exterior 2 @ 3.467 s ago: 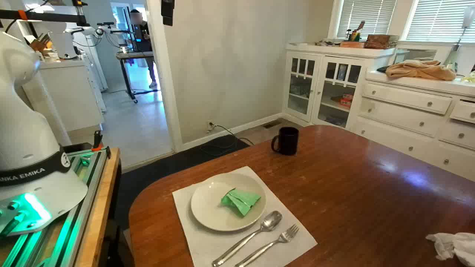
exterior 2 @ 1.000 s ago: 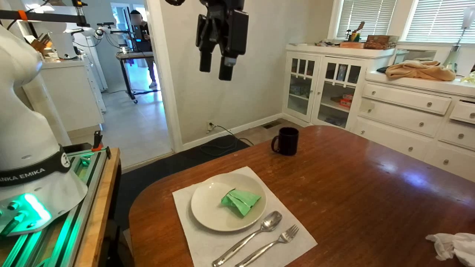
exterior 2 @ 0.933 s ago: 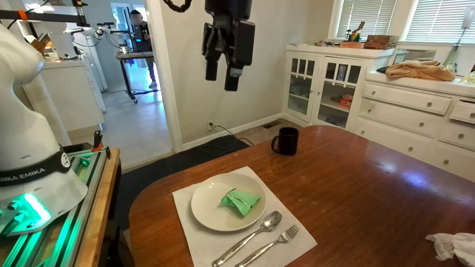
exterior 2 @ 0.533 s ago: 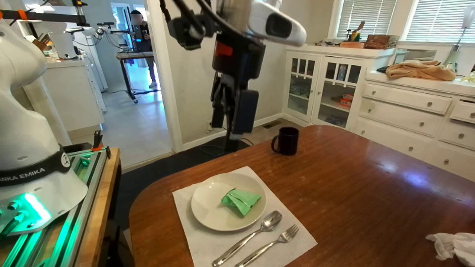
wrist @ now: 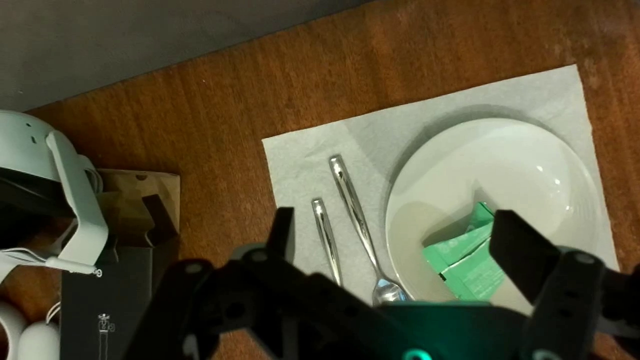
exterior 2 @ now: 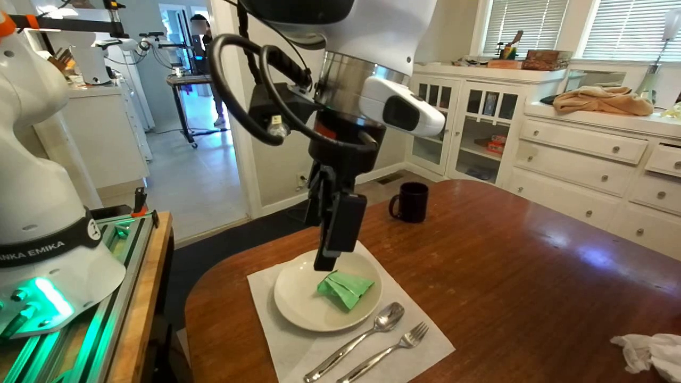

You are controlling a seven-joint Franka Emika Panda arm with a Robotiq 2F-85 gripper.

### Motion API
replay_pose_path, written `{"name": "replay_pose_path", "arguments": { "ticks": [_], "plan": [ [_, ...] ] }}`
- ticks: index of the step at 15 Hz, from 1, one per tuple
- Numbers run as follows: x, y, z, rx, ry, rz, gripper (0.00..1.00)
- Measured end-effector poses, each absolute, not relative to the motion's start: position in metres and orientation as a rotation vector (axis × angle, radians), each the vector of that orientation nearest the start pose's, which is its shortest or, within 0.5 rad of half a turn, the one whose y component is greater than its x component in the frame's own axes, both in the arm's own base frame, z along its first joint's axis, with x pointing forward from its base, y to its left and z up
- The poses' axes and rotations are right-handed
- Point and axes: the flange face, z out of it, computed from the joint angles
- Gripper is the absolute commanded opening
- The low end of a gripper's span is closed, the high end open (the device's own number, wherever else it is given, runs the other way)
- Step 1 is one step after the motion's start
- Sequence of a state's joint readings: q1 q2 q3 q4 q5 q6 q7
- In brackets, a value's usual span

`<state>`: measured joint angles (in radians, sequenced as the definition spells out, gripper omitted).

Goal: Place the silver fork on the white plate.

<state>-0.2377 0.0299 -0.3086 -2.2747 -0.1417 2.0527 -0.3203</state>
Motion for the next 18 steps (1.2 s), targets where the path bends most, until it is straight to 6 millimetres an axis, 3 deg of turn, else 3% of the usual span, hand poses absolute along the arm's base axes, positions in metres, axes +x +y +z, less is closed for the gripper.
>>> {"name": "replay_pose_path", "arguments": {
  "ticks": [6,9,14,18],
  "plan": [
    [0.417,-0.262,0.326,-3.111,0.232,0.433,1.0],
    [0.429,-0.268,0.315,-3.099,0.283,0.342,1.0],
    [0.456,-0.284,0.261,-3.129,0.238,0.138,1.0],
    [0.474,-0.291,0.214,-3.151,0.057,0.079,1.0]
  ]
}}
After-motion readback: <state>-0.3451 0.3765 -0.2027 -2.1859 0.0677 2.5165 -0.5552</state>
